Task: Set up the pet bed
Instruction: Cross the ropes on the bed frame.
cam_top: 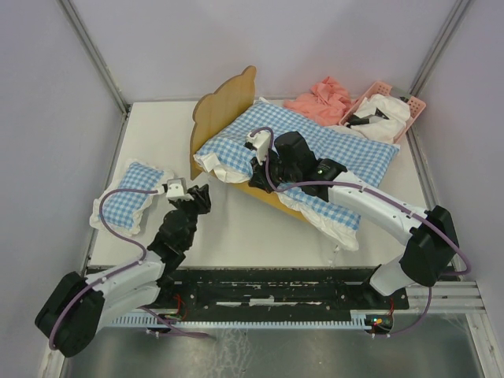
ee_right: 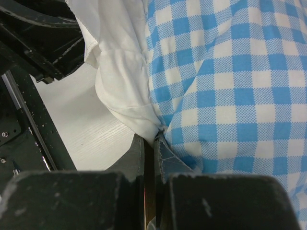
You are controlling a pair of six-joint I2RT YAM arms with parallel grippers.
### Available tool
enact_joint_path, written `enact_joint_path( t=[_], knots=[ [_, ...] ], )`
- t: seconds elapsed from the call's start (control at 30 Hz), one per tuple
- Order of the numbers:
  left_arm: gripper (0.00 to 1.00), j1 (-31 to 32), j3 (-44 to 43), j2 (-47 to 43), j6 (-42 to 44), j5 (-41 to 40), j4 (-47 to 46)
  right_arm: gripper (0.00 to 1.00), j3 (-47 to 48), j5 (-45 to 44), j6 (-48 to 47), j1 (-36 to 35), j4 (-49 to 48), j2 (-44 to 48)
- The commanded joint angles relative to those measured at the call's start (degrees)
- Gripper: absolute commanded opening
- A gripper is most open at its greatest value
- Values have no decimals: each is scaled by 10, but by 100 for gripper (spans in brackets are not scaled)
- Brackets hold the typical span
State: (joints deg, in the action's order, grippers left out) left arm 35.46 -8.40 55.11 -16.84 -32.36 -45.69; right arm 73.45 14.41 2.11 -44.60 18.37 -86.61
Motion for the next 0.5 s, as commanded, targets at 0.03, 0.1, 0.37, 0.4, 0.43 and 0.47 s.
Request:
enact_joint_path(
  t=[0.03, 0.1, 0.37, 0.4, 0.43, 0.47],
  knots=[
    [46, 0, -28, -88, -102, 59, 140, 2, 32, -12, 1, 10, -124, 36],
    [49, 1, -46, -107, -118, 102, 192, 2, 34, -11, 2, 10, -125, 35],
    [57, 0, -34, -85, -134, 204, 108, 2, 33, -16, 1, 10, -128, 35],
    [58, 0, -36, -74, -123, 193, 94, 2, 34, -16, 1, 10, -128, 36],
    [59, 1, -37, -60, -106, 179, 79, 2, 33, -16, 1, 10, -128, 36],
    [61, 1, -38, -35, -95, 161, 60, 2, 34, -16, 1, 10, -128, 37]
  ],
)
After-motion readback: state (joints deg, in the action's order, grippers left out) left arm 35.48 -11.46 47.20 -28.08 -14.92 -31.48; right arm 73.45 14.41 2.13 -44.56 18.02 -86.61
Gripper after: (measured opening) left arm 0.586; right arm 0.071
